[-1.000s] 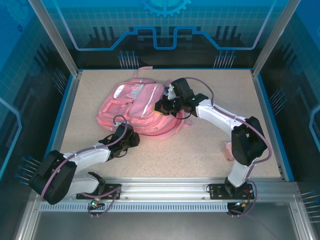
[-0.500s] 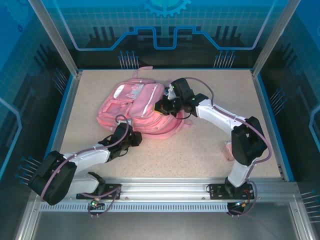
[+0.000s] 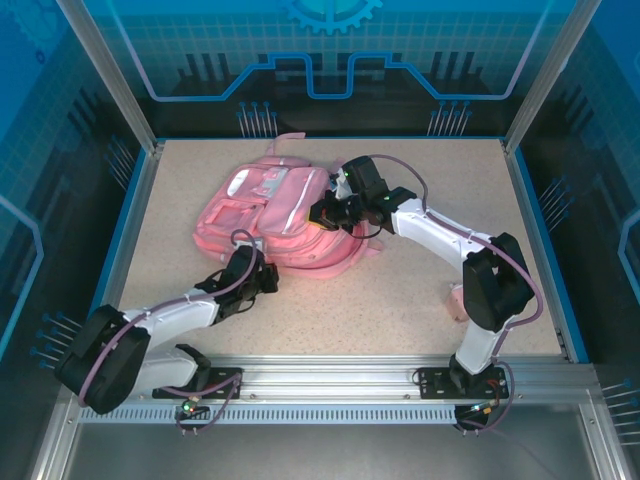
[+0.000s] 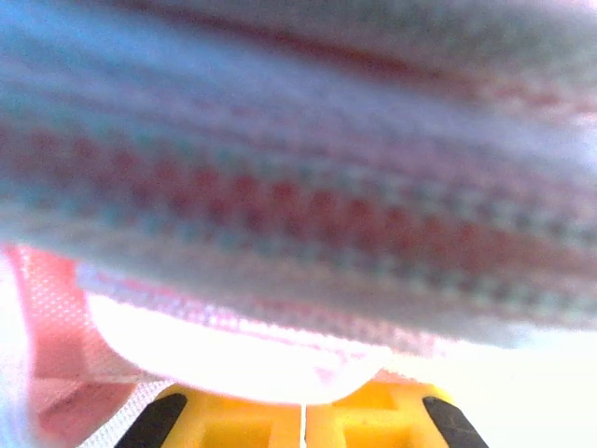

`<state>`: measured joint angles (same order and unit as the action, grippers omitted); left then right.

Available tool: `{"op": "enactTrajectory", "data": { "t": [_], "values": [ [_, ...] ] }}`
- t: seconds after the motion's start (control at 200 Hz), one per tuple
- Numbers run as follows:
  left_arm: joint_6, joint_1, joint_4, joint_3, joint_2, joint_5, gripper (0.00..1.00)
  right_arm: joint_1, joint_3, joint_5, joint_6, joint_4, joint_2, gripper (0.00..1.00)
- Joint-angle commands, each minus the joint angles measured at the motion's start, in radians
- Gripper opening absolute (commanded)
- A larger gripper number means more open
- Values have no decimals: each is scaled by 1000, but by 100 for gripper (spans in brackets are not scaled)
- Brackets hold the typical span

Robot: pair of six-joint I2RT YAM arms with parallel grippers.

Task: Pack the student bag

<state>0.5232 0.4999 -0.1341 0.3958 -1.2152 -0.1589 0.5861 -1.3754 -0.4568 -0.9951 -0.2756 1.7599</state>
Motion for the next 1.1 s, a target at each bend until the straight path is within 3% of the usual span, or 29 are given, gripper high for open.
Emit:
{"op": "enactTrajectory", "data": {
  "t": [0.0, 0.365, 0.635, 0.84, 0.935, 1.096],
  "values": [
    [12, 17, 19, 10, 60, 13, 0, -2, -1, -18, 17, 58, -24, 5],
    [92, 230, 37, 64, 85, -56, 0, 27, 57, -23, -51, 195, 21, 4],
    [119, 338, -118, 217, -131, -33, 0, 53, 114, -11, -112, 280, 27, 4],
    [190, 342, -218, 279, -236, 10, 0, 15, 192, 29, -88, 262, -48, 9],
    [226, 322, -175, 269, -221, 12, 14, -21, 238, 66, -45, 201, -117, 21],
    [293, 264, -69, 217, -123, 65, 47, -86, 323, 158, 74, 56, -240, 43]
  ]
}}
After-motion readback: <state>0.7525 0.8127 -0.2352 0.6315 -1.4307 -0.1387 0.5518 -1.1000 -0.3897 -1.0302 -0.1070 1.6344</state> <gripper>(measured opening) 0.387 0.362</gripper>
